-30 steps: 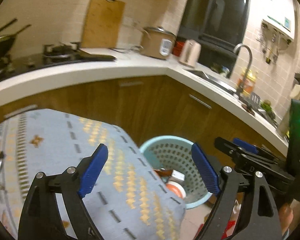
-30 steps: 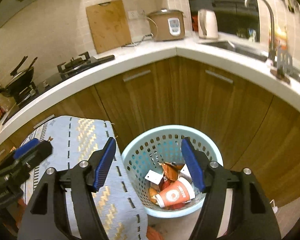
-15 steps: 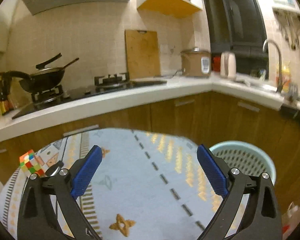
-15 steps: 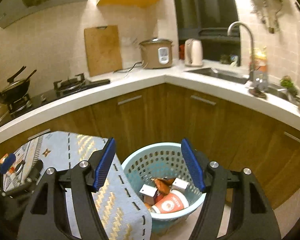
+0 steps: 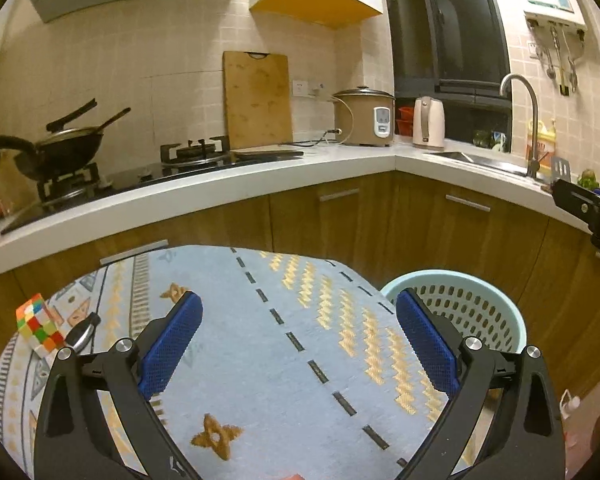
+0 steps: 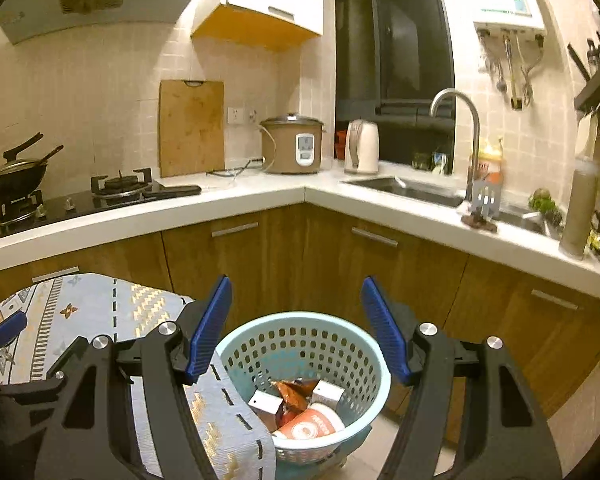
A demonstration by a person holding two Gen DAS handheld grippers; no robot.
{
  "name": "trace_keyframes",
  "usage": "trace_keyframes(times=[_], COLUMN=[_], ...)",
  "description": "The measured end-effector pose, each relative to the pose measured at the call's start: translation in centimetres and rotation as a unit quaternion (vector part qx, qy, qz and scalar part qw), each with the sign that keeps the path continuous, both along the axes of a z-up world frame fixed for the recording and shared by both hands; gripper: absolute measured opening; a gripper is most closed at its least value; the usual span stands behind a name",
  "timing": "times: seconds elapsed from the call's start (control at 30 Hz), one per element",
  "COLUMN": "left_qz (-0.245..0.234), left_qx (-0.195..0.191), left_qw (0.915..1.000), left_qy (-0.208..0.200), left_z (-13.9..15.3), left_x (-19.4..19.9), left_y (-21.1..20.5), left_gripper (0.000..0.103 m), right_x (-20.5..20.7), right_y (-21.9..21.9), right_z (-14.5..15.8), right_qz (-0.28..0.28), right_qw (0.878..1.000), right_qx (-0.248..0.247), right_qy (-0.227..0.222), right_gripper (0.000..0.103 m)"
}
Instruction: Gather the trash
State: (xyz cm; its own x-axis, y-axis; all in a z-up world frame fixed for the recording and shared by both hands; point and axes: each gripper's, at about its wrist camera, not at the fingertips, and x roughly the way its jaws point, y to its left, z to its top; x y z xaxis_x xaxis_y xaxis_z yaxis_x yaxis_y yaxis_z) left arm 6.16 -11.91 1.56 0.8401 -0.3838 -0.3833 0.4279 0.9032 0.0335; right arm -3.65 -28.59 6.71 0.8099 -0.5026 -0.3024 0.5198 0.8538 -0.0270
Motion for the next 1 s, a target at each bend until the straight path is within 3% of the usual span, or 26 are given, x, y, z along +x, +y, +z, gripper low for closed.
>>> trace_keyframes(times=[0.3, 0.67, 1.0], left_qz=[0.015, 0.021, 0.025], left_qx=[0.014, 0.022, 0.006], left_qw=[0.9996, 0.9995, 0.9996], left_qy=[-0.017, -0.008, 0.004], left_z=[0.0, -0.3, -0.1], left_x=[-0.6, -0.4, 0.1], left_y=[-0.2, -0.4, 0.5], left_gripper=[0.095, 0.095, 0.095], right_x=[-1.4, -2.5, -2.4], right_y=[1.1, 0.7, 0.7], right_z=[-0.4, -0.8, -1.0], right_qz=[0.019, 0.013, 0.014], right_qw=[1.0, 1.0, 1.0], right_qx=[-0.001, 0.009, 0.012], right_qy=[-0.004, -0.004, -0.002], right_gripper=[0.07, 0.072, 0.075])
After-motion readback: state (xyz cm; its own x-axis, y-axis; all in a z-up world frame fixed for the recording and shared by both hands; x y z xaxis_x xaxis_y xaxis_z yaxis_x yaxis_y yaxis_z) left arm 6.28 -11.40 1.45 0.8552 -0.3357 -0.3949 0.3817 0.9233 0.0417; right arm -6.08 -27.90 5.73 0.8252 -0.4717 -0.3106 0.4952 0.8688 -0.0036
